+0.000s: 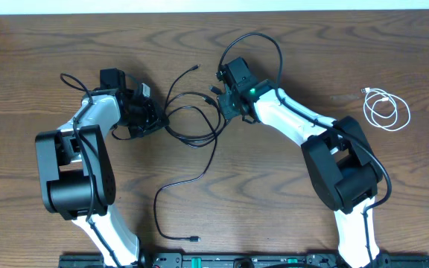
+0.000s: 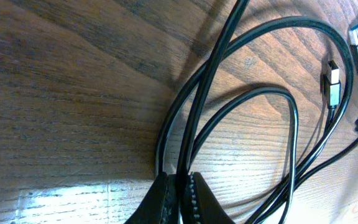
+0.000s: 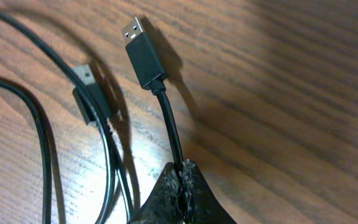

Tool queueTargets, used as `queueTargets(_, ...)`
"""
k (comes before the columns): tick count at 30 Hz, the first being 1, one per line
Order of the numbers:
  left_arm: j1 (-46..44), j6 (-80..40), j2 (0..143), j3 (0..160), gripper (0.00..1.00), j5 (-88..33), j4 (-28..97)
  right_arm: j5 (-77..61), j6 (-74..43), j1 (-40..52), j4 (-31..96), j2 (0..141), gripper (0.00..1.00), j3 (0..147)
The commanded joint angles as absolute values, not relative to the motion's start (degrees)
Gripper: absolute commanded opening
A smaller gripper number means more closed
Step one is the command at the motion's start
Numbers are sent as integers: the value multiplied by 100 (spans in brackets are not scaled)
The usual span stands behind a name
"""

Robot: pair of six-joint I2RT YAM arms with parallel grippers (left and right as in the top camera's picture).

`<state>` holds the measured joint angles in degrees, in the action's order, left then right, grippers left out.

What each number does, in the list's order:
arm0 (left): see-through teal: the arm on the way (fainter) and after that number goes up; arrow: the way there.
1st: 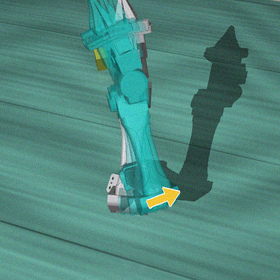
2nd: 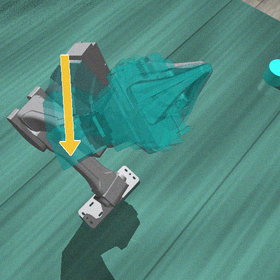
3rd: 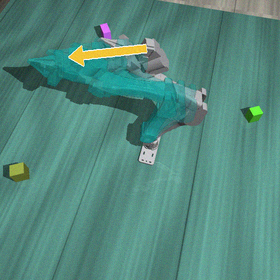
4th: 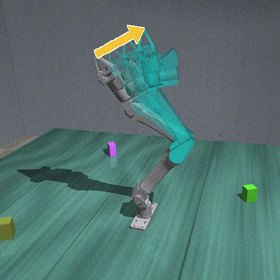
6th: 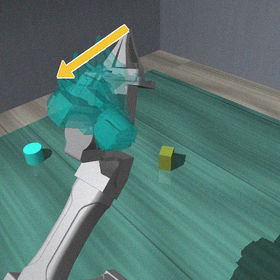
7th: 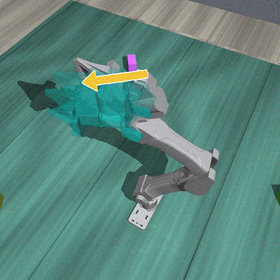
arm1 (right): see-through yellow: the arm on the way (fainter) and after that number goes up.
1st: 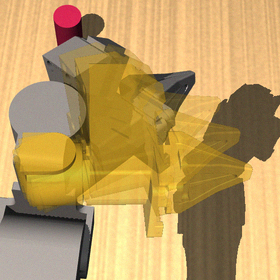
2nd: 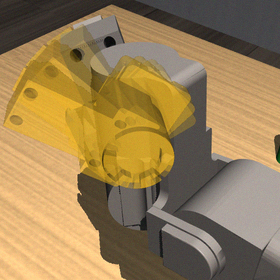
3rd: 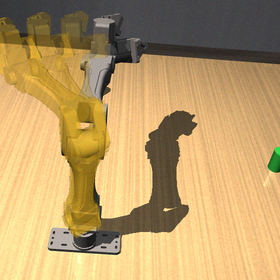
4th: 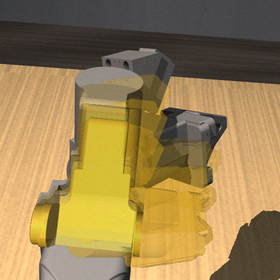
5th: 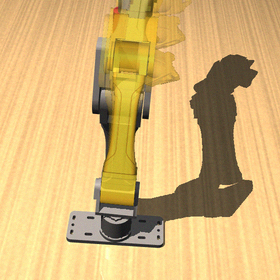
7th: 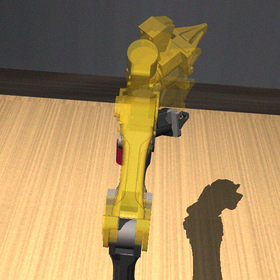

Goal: Untangle cables

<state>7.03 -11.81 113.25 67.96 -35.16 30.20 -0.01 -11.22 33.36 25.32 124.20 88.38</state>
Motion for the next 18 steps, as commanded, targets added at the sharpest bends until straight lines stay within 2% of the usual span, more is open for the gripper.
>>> queueTargets(1, 716, -1181, 11332, 6775, 8, -3409, 3057, 91, -1238, 3465, 2624, 12239, 7, 8816)
queueTargets(2, 716, -1369, 11332, 6775, 8, -3409, 3052, 91, -1234, 3498, 2663, 12239, 13, 8816)
queueTargets(6, 716, -1575, 11332, 6775, 8, -4062, 2897, 12, -1002, 3557, 2681, 12239, 20, 8816)
queueTargets(9, 718, -1516, 11332, 6775, 8, -4751, 2766, -200, -545, 3568, 2679, 12237, 30, 8816)
queueTargets(14, 722, -1490, 11332, 6775, 8, -5513, 2609, -333, -489, 3551, 2681, 12042, 49, 8818)
queueTargets(18, 722, -1490, 11332, 6775, 8, -5769, 2547, -1122, 43, 3518, 2661, 11775, 59, 8818)
